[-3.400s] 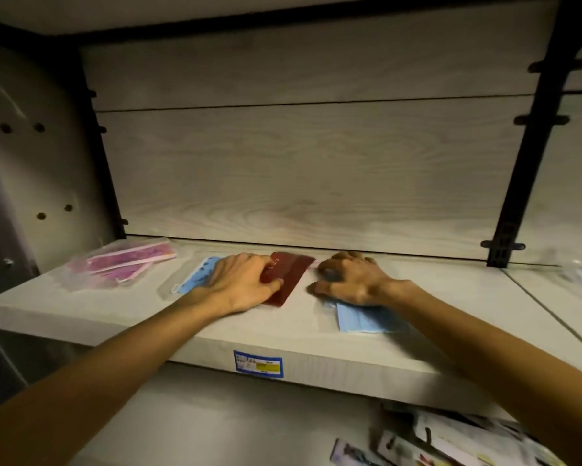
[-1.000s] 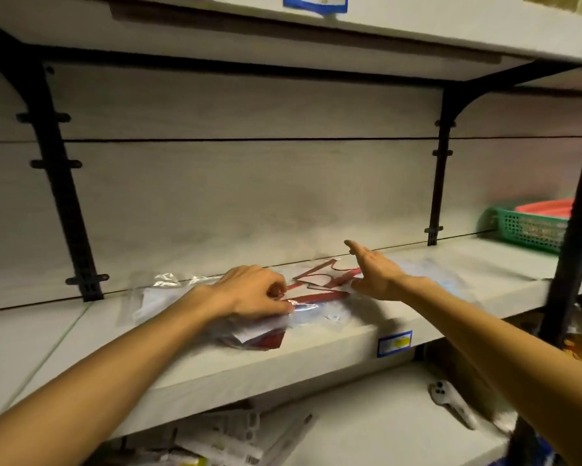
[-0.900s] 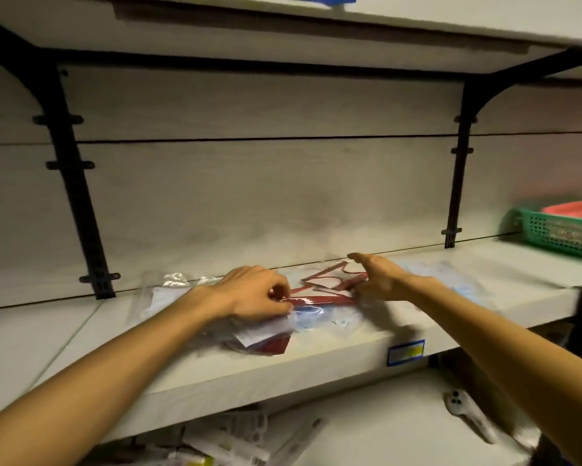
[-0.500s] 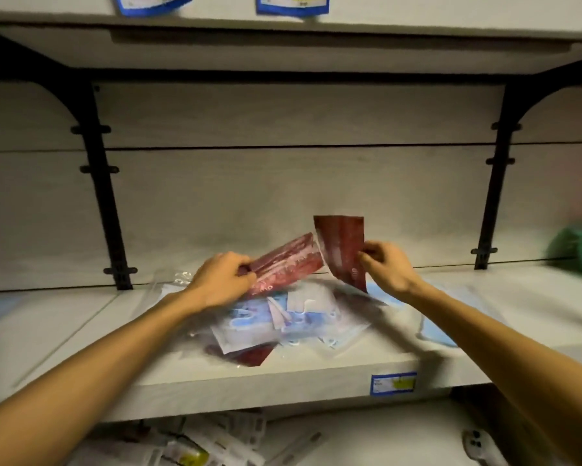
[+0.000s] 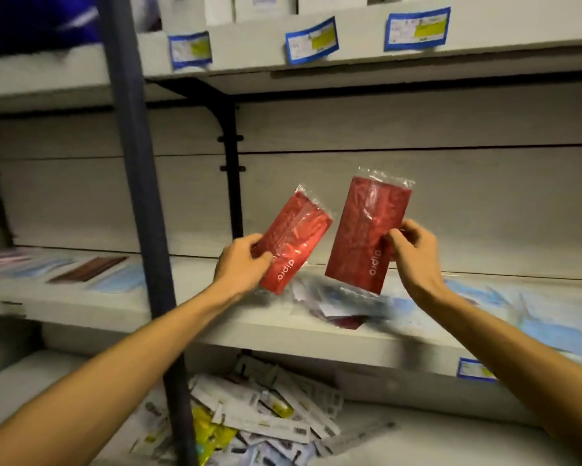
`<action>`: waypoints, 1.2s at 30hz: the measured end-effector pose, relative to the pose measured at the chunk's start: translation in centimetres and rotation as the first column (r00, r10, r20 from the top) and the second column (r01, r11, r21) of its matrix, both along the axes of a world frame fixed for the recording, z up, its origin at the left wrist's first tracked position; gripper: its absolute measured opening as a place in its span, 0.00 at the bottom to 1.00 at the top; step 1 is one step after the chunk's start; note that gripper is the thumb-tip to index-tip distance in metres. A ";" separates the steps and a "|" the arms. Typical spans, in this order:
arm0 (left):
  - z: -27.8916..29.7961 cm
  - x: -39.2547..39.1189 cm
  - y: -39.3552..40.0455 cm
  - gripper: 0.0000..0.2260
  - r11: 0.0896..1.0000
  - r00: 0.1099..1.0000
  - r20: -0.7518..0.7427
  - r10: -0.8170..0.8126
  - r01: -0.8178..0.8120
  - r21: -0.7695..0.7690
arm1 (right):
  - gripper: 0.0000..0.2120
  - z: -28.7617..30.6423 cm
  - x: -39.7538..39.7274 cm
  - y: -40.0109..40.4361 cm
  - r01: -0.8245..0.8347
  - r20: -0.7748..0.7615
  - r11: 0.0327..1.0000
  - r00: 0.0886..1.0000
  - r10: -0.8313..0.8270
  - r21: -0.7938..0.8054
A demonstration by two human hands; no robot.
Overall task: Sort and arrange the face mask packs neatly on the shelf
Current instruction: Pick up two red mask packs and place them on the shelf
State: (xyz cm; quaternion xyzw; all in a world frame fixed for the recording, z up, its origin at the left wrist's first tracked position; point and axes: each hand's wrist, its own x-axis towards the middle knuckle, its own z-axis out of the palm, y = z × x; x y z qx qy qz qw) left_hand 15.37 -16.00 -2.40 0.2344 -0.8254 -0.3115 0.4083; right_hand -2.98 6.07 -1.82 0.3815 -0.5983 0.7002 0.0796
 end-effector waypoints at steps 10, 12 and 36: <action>-2.9 20.6 -9.0 0.11 0.995 0.994 0.023 0.103 -0.103 -0.007 | 0.10 -5.1 19.9 -13.7 -0.274 0.063 0.955 0.961 0.268 0.118; -4.0 24.3 -11.7 0.12 0.992 0.991 0.046 0.122 -0.123 0.029 | 0.08 -5.7 23.8 -16.9 -0.346 0.166 0.935 0.929 0.330 0.079; -3.6 32.7 -40.1 0.12 0.956 0.955 0.260 0.143 -0.201 0.214 | 0.05 -2.7 33.1 -47.7 -0.468 0.315 0.802 0.876 0.366 0.371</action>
